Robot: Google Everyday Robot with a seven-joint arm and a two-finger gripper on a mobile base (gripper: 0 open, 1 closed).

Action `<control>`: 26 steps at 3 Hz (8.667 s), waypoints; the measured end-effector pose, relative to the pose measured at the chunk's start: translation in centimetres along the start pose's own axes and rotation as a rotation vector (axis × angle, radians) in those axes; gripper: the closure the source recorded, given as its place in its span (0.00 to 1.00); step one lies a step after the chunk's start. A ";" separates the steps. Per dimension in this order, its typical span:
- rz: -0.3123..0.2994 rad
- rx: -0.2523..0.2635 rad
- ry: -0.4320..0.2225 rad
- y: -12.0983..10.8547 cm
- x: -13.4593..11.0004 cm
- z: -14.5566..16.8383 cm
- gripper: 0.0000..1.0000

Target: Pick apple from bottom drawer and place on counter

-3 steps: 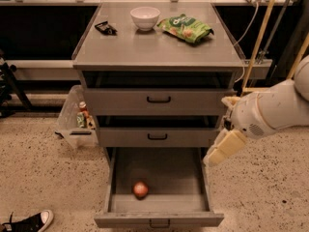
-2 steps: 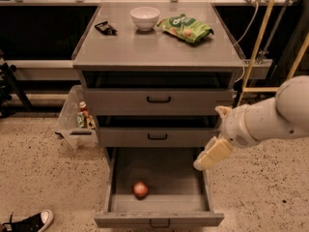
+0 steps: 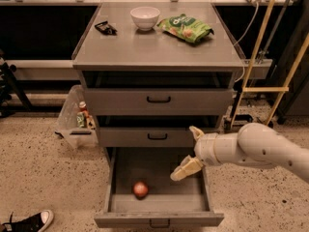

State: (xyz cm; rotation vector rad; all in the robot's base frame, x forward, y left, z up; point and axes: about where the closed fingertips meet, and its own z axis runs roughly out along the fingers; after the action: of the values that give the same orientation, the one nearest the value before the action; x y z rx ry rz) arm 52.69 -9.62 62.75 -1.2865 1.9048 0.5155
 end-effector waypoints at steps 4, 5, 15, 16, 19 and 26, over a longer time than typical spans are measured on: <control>0.065 -0.140 -0.116 0.4 5.8 12.9 0.00; 0.003 -0.191 -0.156 0.1 8.1 18.7 0.00; -0.205 -0.216 -0.157 1.3 27.0 46.2 0.00; -0.183 -0.215 -0.134 1.2 28.3 46.7 0.19; -0.185 -0.236 -0.265 1.5 27.0 45.0 0.89; -0.731 -0.162 -0.356 4.2 1.0 14.5 1.00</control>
Offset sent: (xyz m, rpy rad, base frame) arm 0.0252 0.0258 -0.0471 0.0720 0.0133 0.0239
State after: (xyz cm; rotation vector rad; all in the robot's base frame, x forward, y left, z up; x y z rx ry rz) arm 54.06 1.49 52.56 -1.7373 1.0160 0.4693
